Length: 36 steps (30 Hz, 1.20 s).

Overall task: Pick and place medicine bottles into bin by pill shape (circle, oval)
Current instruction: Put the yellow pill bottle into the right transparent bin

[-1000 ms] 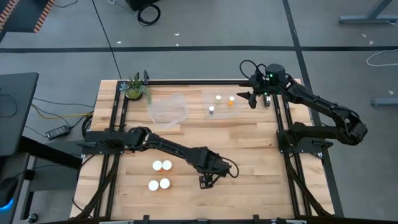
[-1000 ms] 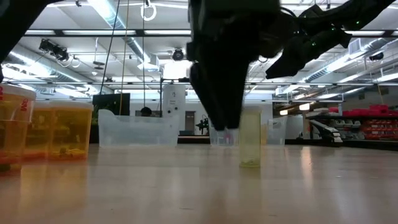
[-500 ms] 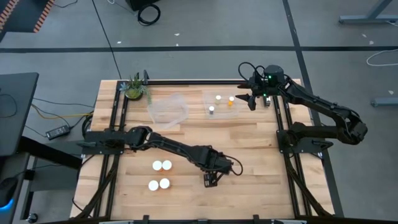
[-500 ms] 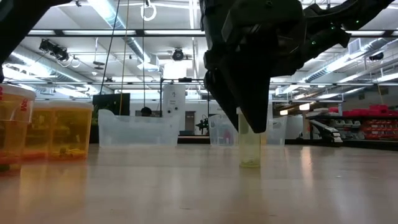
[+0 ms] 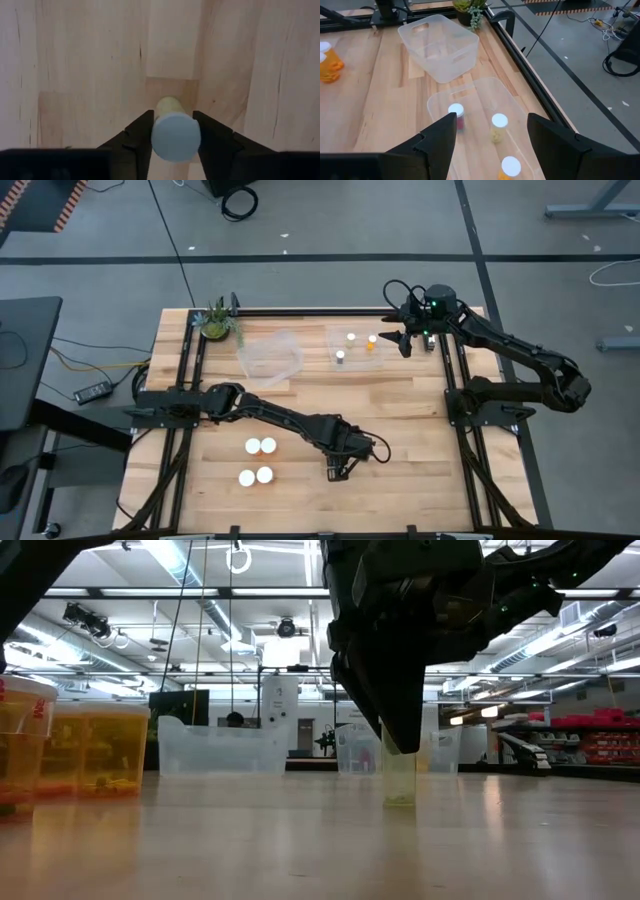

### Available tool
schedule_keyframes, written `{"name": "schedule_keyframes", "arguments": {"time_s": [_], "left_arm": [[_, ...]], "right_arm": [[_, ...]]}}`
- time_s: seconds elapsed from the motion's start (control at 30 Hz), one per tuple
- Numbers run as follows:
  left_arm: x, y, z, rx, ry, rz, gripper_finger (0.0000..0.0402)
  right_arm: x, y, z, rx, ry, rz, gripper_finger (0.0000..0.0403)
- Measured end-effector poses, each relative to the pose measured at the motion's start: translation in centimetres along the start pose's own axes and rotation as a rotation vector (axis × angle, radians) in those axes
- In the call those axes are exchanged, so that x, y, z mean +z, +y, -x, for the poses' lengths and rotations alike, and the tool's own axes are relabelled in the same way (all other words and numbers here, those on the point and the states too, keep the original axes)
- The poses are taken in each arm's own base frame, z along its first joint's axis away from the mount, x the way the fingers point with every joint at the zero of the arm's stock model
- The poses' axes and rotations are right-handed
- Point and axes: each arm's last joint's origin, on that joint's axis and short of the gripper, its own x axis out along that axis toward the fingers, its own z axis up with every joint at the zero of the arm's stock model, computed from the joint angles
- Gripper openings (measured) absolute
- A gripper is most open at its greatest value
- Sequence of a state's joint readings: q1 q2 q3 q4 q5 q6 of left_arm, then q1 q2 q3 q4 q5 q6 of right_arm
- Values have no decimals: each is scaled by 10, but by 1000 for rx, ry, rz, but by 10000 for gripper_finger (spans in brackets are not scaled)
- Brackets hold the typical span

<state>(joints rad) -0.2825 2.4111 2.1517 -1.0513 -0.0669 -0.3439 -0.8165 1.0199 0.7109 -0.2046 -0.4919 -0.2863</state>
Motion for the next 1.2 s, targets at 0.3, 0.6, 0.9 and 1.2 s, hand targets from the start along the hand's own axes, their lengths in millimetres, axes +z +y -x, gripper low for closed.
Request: {"name": "schedule_keyframes", "arguments": {"time_s": [0.3, 0.6, 0.9, 1.2], "left_arm": [[3, 3, 3, -2, -11, 9, 127], [21, 22, 21, -11, -85, -18, 129], [40, 72, 36, 69, -135, -117, 135], [52, 152, 40, 164, -144, -203, 126]], "right_arm": [[0, 0, 0, 0, 0, -4, 251], [-1, 0, 0, 2, 6, -9, 251], [-4, -2, 2, -9, 35, -30, 251], [-9, -8, 8, -45, 64, -76, 251]]}}
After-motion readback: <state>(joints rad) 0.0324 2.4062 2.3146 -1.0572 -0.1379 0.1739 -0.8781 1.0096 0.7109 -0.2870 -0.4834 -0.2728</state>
